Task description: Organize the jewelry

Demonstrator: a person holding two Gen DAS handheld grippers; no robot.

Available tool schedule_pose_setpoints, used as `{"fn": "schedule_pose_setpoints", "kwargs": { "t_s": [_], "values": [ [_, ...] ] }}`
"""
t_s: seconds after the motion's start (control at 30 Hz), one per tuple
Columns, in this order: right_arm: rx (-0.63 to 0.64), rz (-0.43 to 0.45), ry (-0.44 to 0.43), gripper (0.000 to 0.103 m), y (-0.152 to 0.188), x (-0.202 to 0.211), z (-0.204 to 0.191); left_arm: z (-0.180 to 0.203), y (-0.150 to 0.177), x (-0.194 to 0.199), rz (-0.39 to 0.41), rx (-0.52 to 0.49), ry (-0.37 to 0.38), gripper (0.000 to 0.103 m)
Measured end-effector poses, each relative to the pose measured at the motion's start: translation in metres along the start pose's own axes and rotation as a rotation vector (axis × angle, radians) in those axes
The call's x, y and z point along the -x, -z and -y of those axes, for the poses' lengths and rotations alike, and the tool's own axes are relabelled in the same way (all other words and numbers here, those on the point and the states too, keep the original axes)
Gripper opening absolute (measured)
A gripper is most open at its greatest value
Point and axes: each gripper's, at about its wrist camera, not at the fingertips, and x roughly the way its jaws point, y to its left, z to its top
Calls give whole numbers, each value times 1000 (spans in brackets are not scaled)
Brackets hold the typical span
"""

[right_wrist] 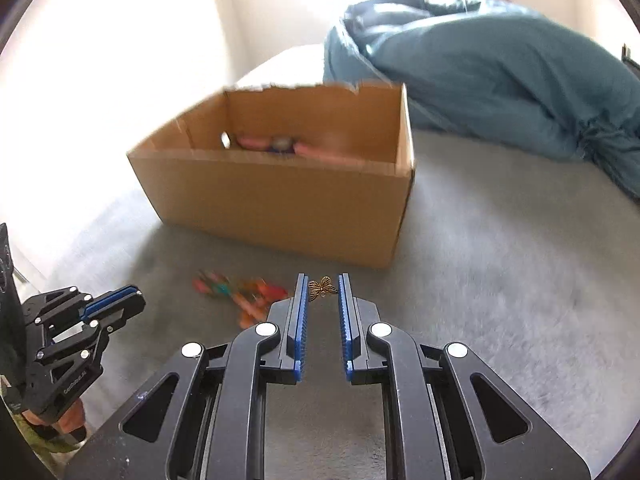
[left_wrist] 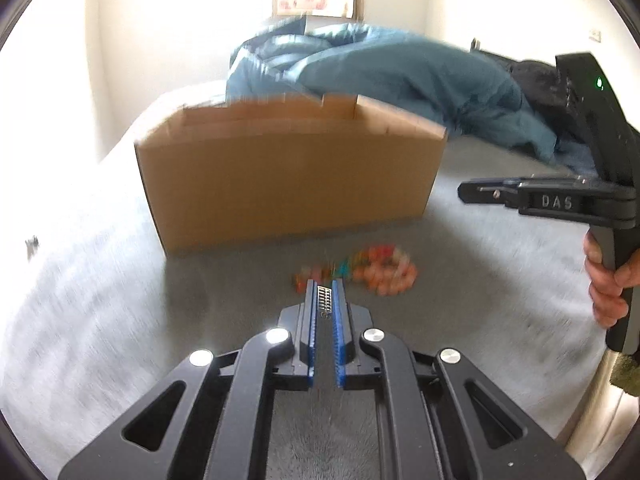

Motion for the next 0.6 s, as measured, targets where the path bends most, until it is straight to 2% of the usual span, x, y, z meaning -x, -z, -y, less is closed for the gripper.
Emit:
{"fn": "schedule_pose_setpoints", "kwargs": {
  "t_s": [0.17, 0.3, 0.4, 0.6],
  "values": [
    [14, 105, -56, 13, -40, 28, -2, -2, -55, 22, 132, -20, 11, 7],
    [22, 136, -103, 13, -78, 22, 0, -14, -104, 12, 169, 9, 32, 7],
    [26, 92, -123, 13, -103, -9, 3, -27, -139, -17, 148, 29, 36, 7],
    [37, -46, -124, 13, -142, -75, 9, -57, -178, -88, 14, 97, 4, 7]
  ]
}}
